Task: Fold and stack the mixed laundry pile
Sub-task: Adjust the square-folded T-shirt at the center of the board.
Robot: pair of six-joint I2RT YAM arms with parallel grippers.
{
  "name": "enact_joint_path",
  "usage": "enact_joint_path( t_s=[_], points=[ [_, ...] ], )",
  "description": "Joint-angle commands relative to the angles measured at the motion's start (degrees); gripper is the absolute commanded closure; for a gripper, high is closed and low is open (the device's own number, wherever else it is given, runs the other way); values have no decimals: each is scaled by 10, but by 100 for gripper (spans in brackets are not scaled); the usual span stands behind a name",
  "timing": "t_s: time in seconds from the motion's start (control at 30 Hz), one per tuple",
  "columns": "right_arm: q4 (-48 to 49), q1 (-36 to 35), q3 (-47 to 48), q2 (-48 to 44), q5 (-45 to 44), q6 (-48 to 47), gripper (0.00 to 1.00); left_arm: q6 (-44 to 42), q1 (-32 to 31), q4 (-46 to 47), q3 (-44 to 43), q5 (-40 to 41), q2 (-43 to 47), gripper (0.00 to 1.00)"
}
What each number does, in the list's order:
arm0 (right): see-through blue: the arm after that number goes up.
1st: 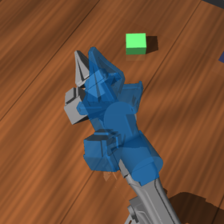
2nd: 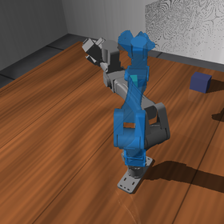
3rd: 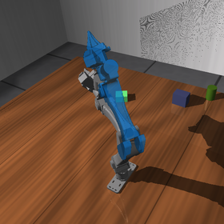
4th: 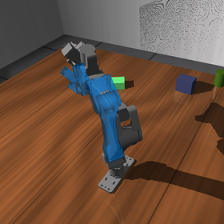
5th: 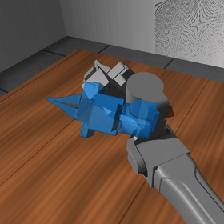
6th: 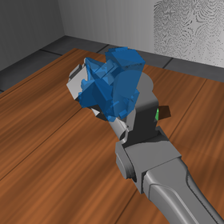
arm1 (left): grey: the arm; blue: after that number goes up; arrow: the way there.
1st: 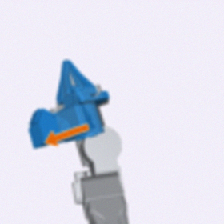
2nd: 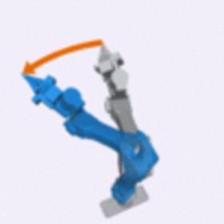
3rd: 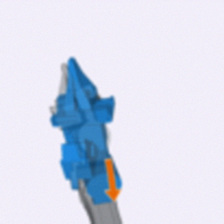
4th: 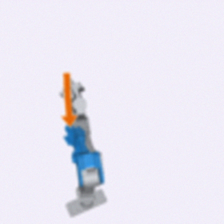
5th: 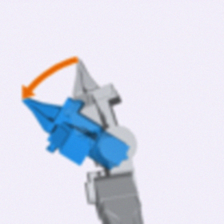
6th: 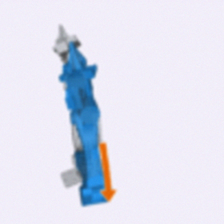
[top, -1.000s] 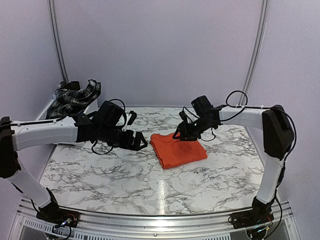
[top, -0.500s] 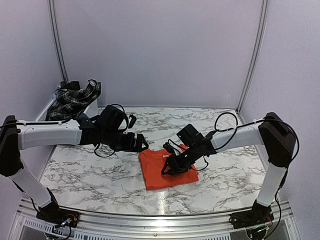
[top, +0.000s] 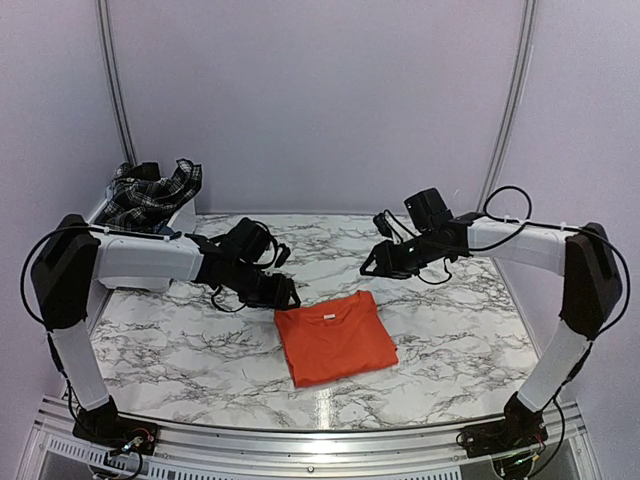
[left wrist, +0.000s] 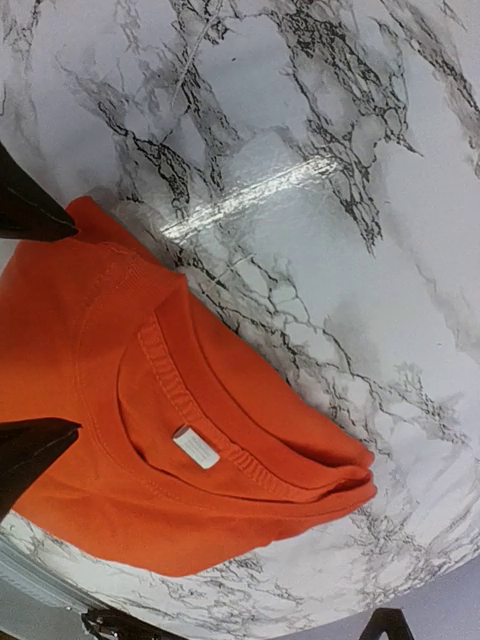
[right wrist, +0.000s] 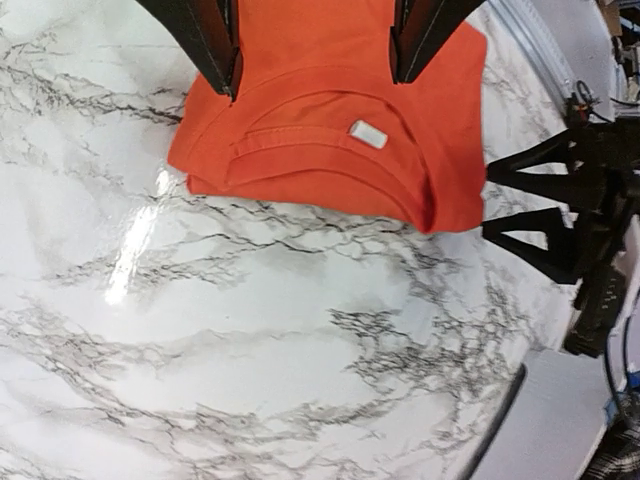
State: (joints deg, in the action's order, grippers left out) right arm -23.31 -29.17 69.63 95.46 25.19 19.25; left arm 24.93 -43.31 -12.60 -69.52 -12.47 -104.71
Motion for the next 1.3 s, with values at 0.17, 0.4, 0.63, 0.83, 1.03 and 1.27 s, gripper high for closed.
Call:
enact_joint_path(
  t_s=[0.17,0.4,0.63,0.83,1.03,1.27],
  points=[
    [-62,-4,68,123,-61,-75,54,-37,17,-43,-41,7,-60,44],
    [-64,-3,81,145,-51,-76,53,-51,21,-58,-53,15,-79,49],
    [-74,-3,96,160,-52,-78,52,-59,33,-58,-57,7,-75,89],
    [-78,-3,91,133,-62,-64,47,-32,58,-47,-27,53,-61,100],
    [-77,-26,62,78,-79,-32,46,-5,65,-51,-19,71,-98,95],
    [-103,-160,86,73,-142,77,40,3,70,-58,-19,111,-21,3]
  ],
)
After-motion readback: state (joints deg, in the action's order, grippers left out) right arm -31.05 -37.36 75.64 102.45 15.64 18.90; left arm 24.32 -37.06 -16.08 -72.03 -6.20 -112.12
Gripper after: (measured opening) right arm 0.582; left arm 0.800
